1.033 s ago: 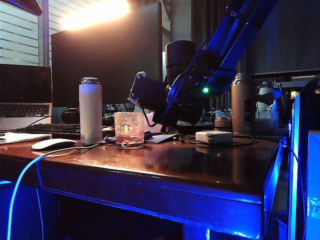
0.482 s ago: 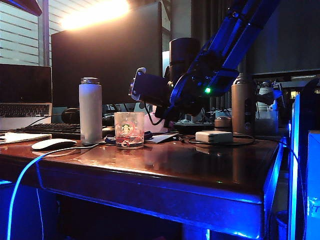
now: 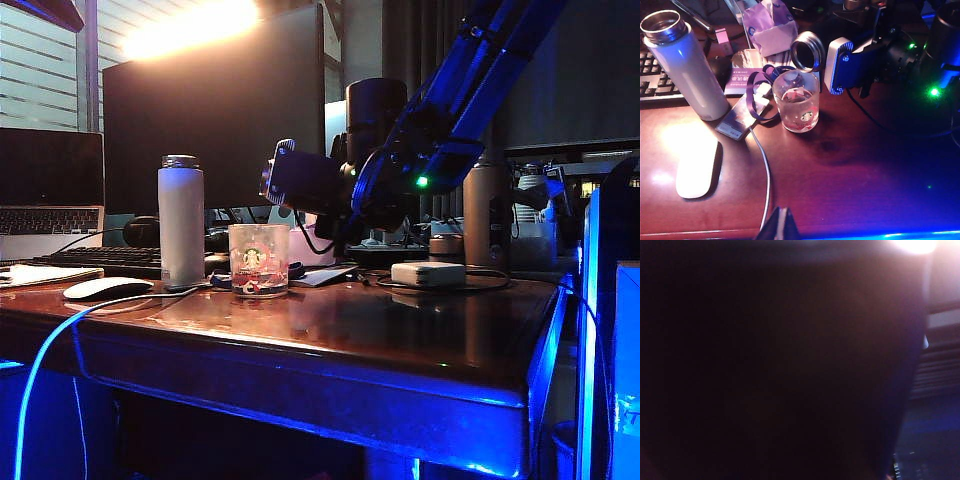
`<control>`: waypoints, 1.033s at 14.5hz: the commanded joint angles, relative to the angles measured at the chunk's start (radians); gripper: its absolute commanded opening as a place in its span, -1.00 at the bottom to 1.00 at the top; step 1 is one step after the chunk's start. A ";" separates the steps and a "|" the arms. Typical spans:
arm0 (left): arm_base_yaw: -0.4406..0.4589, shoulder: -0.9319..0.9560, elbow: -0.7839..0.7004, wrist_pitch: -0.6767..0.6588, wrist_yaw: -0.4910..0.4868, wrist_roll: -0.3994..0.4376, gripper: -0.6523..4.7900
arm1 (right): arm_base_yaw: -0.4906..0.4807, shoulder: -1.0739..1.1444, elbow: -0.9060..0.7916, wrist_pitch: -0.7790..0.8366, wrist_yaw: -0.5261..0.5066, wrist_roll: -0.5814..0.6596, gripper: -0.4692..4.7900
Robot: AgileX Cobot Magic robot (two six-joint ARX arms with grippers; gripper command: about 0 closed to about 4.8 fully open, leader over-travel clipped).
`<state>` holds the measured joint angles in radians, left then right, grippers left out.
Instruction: Pick up the black thermos, pour a little water from inside into the glass cup, then place the black thermos back on the table.
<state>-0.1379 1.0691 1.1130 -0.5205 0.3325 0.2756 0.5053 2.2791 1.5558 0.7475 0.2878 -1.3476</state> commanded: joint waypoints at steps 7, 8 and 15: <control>-0.001 -0.003 0.005 -0.002 0.005 -0.002 -0.78 | -0.005 -0.013 0.013 0.065 -0.059 -0.127 0.10; 0.000 -0.003 0.005 -0.003 0.005 -0.002 -0.78 | -0.005 -0.013 0.013 0.064 -0.058 -0.126 0.10; -0.001 -0.003 0.005 -0.013 0.005 -0.002 -0.78 | -0.005 -0.013 0.013 0.065 -0.032 -0.064 0.10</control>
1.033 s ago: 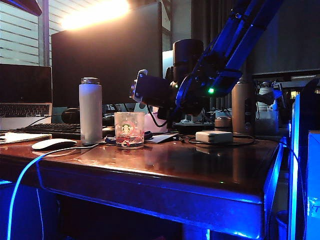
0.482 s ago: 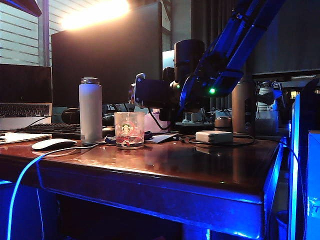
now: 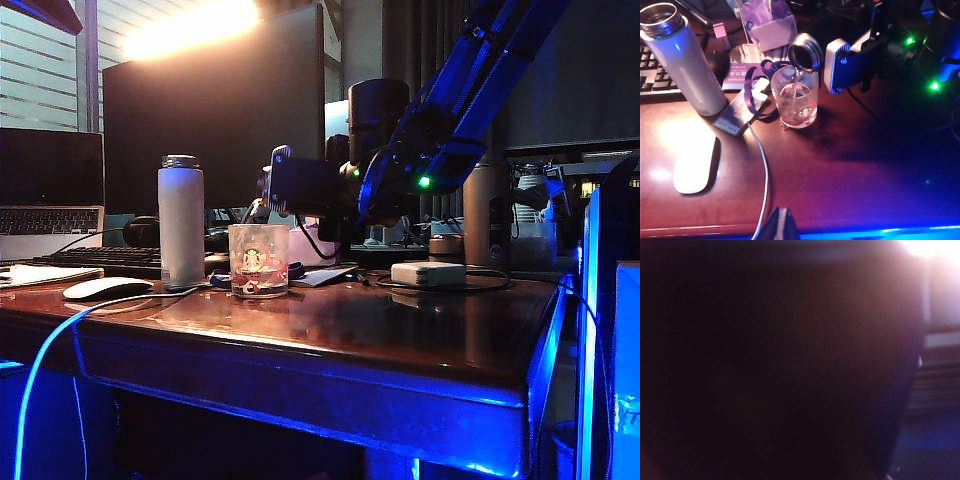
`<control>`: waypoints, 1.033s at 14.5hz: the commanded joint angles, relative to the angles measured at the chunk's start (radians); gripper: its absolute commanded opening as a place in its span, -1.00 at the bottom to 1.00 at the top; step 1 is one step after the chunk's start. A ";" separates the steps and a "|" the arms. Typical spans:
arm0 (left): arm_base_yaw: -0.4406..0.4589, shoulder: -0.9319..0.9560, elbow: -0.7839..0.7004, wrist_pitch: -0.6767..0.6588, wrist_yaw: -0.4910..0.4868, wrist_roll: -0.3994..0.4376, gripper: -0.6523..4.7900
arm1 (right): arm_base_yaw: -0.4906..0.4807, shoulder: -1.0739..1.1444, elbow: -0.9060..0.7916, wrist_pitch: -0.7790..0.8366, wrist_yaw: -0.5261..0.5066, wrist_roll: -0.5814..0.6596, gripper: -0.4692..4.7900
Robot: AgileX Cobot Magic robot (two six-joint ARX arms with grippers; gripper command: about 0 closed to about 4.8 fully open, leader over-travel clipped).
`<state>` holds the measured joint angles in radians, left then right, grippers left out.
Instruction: Pick up the black thermos, pour a little water from inside into the glass cup, then place the black thermos back on the table.
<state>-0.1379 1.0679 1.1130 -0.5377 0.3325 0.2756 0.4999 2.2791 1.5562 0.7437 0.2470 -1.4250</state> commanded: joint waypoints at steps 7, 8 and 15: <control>-0.001 -0.002 0.005 0.000 0.005 -0.003 -0.78 | -0.005 -0.013 0.013 0.068 0.008 -0.016 0.10; -0.001 -0.002 0.005 0.000 0.008 -0.002 -0.78 | -0.009 -0.013 0.013 0.065 0.003 -0.023 0.10; -0.001 -0.002 0.005 0.000 0.008 -0.002 -0.78 | -0.019 -0.013 0.013 0.064 0.001 0.012 0.10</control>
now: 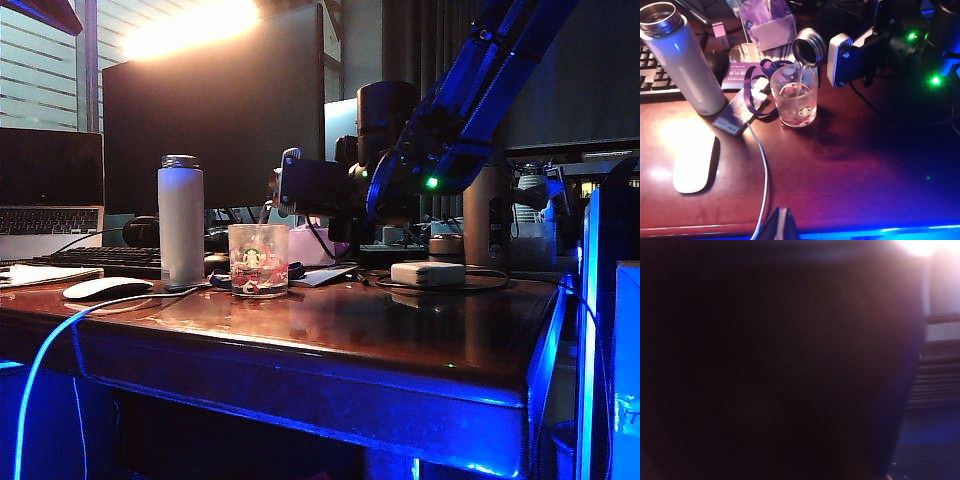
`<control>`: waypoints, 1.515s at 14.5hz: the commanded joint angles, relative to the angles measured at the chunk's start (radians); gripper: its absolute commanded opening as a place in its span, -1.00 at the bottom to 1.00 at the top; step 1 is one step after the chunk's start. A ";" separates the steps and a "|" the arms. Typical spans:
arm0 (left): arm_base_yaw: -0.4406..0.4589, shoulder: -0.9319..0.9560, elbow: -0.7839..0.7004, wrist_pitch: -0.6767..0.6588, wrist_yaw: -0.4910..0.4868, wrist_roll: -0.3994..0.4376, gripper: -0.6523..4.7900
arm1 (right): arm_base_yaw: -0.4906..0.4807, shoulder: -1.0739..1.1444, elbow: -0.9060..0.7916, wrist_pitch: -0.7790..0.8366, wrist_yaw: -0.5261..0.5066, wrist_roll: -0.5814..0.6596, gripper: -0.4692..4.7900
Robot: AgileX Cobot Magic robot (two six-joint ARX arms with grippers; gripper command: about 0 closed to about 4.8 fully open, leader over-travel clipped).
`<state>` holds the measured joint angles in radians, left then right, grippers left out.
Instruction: Pick up the black thermos, pour a little water from inside into the glass cup, then place the black thermos back on the table.
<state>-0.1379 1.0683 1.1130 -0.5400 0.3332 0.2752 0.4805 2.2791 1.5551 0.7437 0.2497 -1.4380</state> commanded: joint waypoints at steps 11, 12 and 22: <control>-0.001 -0.003 0.005 0.001 0.008 -0.002 -0.78 | 0.001 -0.013 0.014 0.062 -0.005 0.036 0.10; -0.001 -0.003 0.005 0.001 0.008 -0.002 -0.78 | 0.001 -0.013 0.014 0.062 -0.004 0.060 0.10; 0.000 -0.002 0.005 0.003 0.007 -0.002 -0.78 | 0.002 -0.013 0.014 0.073 0.019 0.393 0.10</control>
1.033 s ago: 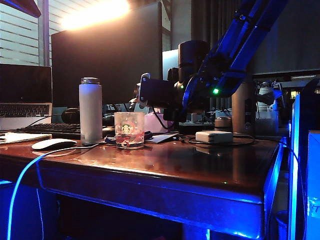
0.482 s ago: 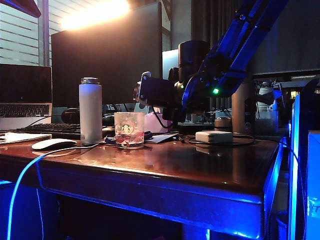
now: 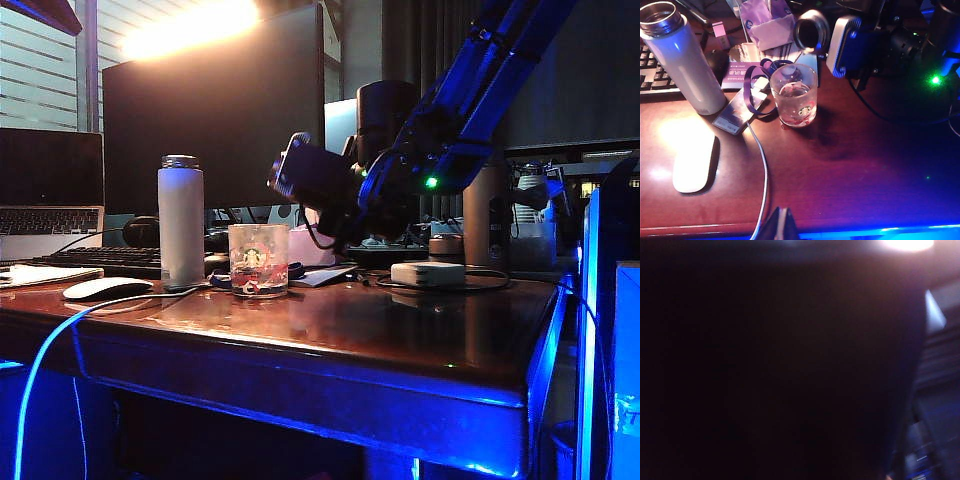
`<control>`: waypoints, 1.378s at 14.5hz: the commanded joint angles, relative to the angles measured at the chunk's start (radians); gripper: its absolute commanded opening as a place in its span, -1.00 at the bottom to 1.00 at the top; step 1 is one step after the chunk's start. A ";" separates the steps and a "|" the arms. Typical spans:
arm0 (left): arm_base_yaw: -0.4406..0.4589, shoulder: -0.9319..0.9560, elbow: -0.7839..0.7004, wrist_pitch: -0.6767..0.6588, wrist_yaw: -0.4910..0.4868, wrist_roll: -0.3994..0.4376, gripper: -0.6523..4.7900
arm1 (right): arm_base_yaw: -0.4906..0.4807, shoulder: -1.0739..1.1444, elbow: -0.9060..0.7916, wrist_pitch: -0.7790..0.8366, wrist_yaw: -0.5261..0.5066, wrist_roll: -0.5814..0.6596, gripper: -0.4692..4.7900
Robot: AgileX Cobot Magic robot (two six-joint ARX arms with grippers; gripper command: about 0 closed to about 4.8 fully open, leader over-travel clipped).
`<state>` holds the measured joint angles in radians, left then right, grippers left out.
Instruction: Pick up the black thermos, pour a little water from inside into the glass cup, then place the black thermos back on the table.
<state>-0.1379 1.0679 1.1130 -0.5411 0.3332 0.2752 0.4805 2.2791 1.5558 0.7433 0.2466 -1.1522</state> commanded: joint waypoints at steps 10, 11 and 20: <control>-0.001 -0.002 0.005 0.006 0.007 -0.002 -0.78 | 0.089 -0.023 0.013 0.332 0.438 0.357 0.10; 0.000 -0.002 0.005 0.006 0.007 -0.002 -0.78 | 0.087 -0.028 0.013 0.302 0.443 0.365 0.10; -0.001 -0.002 0.005 0.007 0.007 -0.021 -0.78 | 0.007 -0.037 0.013 0.238 0.439 0.492 0.10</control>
<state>-0.1379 1.0683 1.1130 -0.5411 0.3355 0.2569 0.4778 2.2642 1.5562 0.9329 0.6998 -0.6930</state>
